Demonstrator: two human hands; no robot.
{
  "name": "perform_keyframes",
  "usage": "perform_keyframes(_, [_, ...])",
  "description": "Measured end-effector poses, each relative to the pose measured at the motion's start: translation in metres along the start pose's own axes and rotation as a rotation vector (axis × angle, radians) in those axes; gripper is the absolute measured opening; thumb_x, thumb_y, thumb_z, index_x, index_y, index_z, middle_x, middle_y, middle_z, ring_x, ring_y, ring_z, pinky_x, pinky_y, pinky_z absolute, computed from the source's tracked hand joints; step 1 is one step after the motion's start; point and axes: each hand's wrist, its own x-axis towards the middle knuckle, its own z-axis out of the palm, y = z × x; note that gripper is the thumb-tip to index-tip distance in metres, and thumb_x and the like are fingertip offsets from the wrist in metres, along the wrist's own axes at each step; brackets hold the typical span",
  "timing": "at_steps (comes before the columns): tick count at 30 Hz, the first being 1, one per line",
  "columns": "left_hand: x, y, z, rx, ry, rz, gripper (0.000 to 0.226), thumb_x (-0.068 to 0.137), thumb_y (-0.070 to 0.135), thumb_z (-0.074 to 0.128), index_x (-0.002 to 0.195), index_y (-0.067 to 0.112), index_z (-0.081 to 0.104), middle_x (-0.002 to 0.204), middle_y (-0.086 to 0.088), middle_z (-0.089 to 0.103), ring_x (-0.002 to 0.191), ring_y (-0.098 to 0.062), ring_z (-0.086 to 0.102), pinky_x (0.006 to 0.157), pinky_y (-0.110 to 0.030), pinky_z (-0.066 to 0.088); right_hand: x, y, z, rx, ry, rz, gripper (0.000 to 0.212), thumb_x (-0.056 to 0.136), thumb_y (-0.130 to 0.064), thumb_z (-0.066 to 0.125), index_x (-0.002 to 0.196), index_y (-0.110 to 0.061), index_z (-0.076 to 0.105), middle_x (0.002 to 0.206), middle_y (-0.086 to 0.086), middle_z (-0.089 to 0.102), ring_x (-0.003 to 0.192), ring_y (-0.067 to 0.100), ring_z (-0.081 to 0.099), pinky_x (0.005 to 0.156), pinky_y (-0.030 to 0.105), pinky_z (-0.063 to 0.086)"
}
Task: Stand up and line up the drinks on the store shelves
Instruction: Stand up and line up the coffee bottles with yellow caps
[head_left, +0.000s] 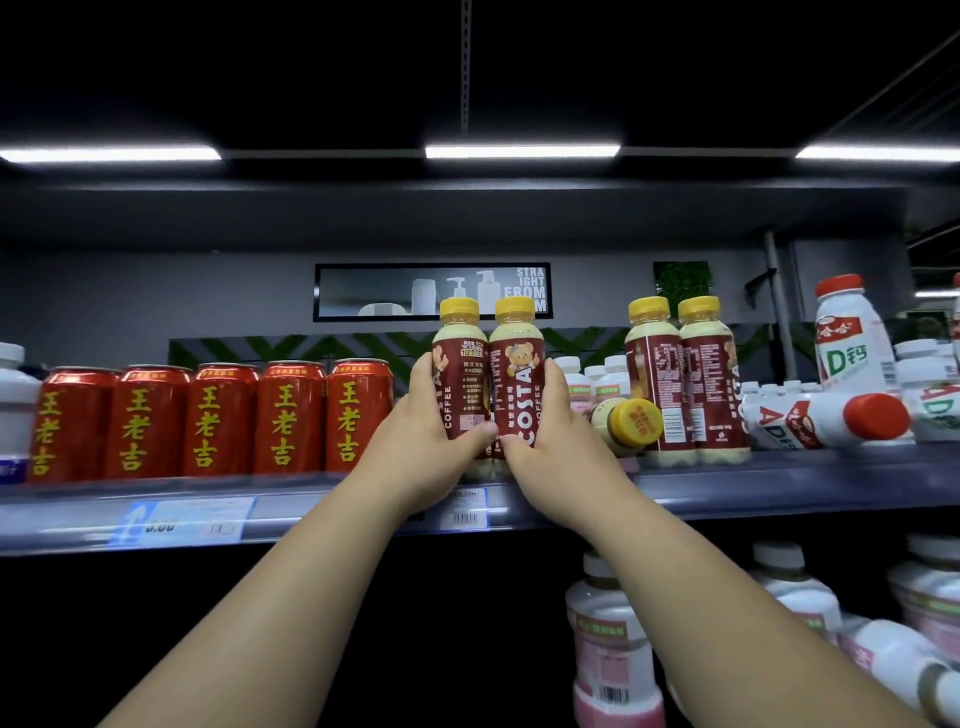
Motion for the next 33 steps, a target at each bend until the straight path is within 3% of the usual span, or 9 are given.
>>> perform_keyframes(3, [0.001, 0.003, 0.0, -0.017, -0.019, -0.038, 0.084, 0.092, 0.039, 0.061, 0.152, 0.042, 0.001, 0.128, 0.005, 0.058, 0.106, -0.014, 0.061, 0.095, -0.041, 0.05, 0.001, 0.002, -0.002, 0.013, 0.01, -0.009, 0.083, 0.091, -0.034, 0.062, 0.153, -0.028, 0.006, 0.133, 0.005, 0.057, 0.111, 0.027, 0.058, 0.095, 0.044, 0.048])
perform_keyframes(8, [-0.003, 0.004, 0.003, 0.03, 0.03, 0.012, 0.084, 0.087, 0.043, 0.069, 0.147, 0.036, 0.012, 0.125, 0.01, 0.057, 0.108, -0.014, 0.06, 0.093, -0.037, 0.049, 0.0, 0.005, -0.009, 0.055, -0.033, -0.021, 0.085, 0.096, -0.024, 0.059, 0.156, -0.032, -0.001, 0.14, 0.002, 0.053, 0.116, 0.023, 0.055, 0.095, 0.035, 0.044])
perform_keyframes(16, [-0.001, 0.001, 0.005, 0.052, 0.048, 0.005, 0.079, 0.085, 0.043, 0.071, 0.144, 0.033, 0.019, 0.12, 0.01, 0.056, 0.105, -0.014, 0.058, 0.091, -0.036, 0.049, 0.0, 0.006, -0.007, 0.038, -0.014, -0.06, 0.094, 0.089, -0.031, 0.069, 0.155, -0.03, 0.003, 0.134, 0.001, 0.056, 0.113, 0.022, 0.057, 0.095, 0.039, 0.047])
perform_keyframes(25, [-0.001, 0.0, 0.006, 0.051, 0.079, 0.037, 0.076, 0.084, 0.039, 0.073, 0.142, 0.03, 0.025, 0.124, 0.006, 0.055, 0.105, -0.011, 0.054, 0.084, -0.029, 0.042, 0.004, 0.01, -0.003, 0.002, -0.06, -0.083, 0.093, 0.093, -0.032, 0.063, 0.157, -0.027, -0.005, 0.137, 0.005, 0.055, 0.114, 0.024, 0.057, 0.099, 0.041, 0.048])
perform_keyframes(30, [-0.011, 0.008, 0.002, 0.034, 0.15, 0.099, 0.087, 0.083, 0.037, 0.075, 0.15, 0.034, 0.019, 0.128, 0.01, 0.036, 0.115, -0.005, 0.037, 0.098, -0.028, 0.033, 0.001, 0.008, -0.004, 0.065, -0.004, -0.145, 0.094, 0.084, -0.039, 0.072, 0.155, -0.03, 0.011, 0.142, -0.001, 0.045, 0.126, 0.019, 0.047, 0.108, 0.045, 0.042])
perform_keyframes(33, [-0.016, 0.016, 0.0, 0.137, 0.232, 0.188, 0.083, 0.083, 0.039, 0.074, 0.148, 0.035, 0.024, 0.139, 0.006, 0.037, 0.125, -0.012, 0.039, 0.107, -0.036, 0.036, -0.011, 0.001, -0.021, 0.087, 0.0, -0.228, 0.088, 0.089, -0.038, 0.069, 0.156, -0.03, 0.013, 0.148, -0.006, 0.037, 0.131, 0.012, 0.04, 0.109, 0.036, 0.039])
